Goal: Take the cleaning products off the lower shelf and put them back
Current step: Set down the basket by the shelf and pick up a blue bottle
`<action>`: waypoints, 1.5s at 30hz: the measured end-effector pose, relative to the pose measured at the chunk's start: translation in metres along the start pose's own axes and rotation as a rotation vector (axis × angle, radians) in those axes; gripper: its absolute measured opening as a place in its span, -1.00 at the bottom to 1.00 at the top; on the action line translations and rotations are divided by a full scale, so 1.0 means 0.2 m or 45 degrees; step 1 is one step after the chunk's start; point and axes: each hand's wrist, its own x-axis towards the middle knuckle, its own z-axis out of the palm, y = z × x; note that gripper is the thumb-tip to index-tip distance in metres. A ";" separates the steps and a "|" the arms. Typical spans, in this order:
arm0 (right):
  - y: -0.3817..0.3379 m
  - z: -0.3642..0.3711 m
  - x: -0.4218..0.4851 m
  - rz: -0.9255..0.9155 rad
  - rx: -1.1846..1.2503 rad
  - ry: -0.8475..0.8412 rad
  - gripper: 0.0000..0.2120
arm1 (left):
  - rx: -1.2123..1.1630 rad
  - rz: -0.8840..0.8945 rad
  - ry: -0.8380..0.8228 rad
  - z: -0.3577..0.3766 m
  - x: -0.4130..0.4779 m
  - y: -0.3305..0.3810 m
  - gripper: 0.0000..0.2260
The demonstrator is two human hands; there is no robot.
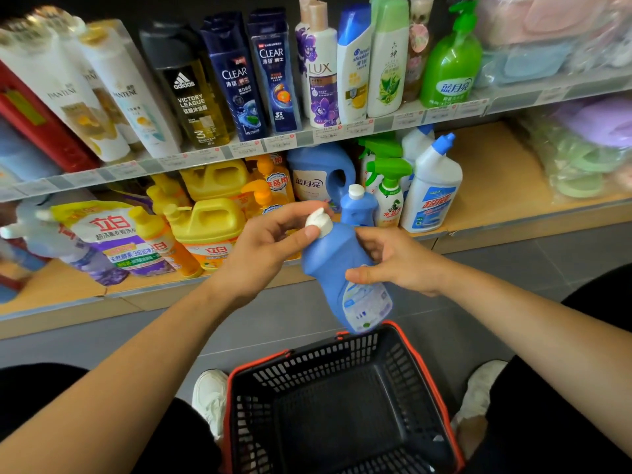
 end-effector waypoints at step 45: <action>0.02 0.12 -0.04 -0.292 -0.947 0.523 -0.39 | 0.236 0.039 0.457 0.04 -0.04 -0.02 -0.85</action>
